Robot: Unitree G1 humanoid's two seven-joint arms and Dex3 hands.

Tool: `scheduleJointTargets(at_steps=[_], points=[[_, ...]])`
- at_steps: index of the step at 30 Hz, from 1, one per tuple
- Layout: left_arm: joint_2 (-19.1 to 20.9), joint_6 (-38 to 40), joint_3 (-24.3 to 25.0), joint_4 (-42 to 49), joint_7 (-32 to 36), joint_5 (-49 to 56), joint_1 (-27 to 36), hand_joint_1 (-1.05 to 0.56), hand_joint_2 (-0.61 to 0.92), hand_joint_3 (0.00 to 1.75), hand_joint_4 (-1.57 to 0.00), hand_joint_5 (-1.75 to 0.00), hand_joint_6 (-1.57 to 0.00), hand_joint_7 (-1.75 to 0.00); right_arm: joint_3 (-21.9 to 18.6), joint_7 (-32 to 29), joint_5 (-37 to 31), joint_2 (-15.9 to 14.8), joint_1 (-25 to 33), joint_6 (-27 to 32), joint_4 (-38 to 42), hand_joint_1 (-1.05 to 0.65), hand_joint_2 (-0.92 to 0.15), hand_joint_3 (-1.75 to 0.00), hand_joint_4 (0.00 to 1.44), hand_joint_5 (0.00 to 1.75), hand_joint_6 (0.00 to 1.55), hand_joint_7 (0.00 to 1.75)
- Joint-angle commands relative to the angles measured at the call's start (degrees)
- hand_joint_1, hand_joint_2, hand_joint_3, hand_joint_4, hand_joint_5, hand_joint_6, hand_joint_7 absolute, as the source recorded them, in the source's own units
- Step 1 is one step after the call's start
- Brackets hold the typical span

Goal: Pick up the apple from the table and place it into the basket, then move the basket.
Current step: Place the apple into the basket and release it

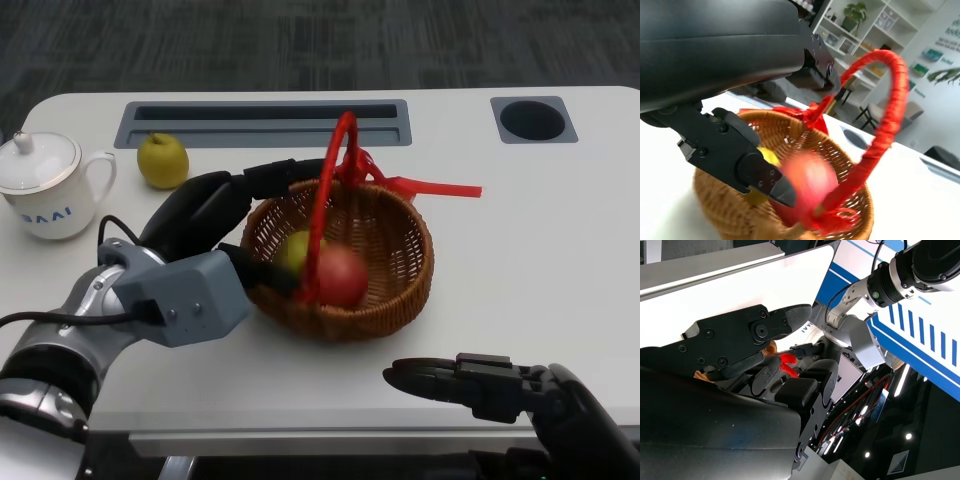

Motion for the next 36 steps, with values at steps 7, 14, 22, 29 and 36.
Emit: scheduleJointTargets(at_steps=[7, 14, 22, 29, 36], points=[[4.3, -1.4, -1.1, -2.3, -5.0, -0.3, -0.7, -0.95, 0.83, 0.02, 0.00, 0.00, -0.04, 0.00, -0.3, -0.1, 0.4, -1.0, -0.5, -0.5, -0.3, -0.46, -0.92, -0.01, 0.78, 0.00, 0.74, 0.00], [6.2, -3.2, 0.0, -3.9, -7.8, -2.3, -0.2, -0.95, 0.85, 0.01, 0.00, 0.00, -0.04, 0.00, -0.6, -0.2, 0.3, -1.2, -0.5, -0.1, -0.8, -0.47, -0.92, -0.01, 0.79, 0.00, 0.74, 0.00], [7.3, -6.9, 3.5, -5.3, -12.8, -8.7, 2.4, -0.82, 0.81, 0.00, -0.09, -0.03, -0.14, -0.03, -3.1, -1.1, -0.4, -2.2, -1.9, -1.9, -0.7, -0.46, -0.92, -0.01, 0.78, 0.00, 0.72, 0.00], [7.8, -10.9, 7.2, -5.3, -17.2, -14.6, 4.8, -0.74, 0.80, 0.00, -0.26, -0.05, -0.25, -0.03, -5.5, -0.6, -0.9, -5.0, -4.9, -3.5, -2.2, -0.48, -0.92, -0.03, 0.77, 0.01, 0.70, 0.01], [7.8, -11.3, 9.8, -4.7, -20.5, -17.6, 6.6, -0.68, 0.77, 0.00, -0.35, -0.04, -0.32, -0.03, -5.5, 1.1, -0.4, -8.0, -8.4, -3.1, -3.1, -0.51, -0.92, -0.06, 0.77, 0.00, 0.70, 0.00]])
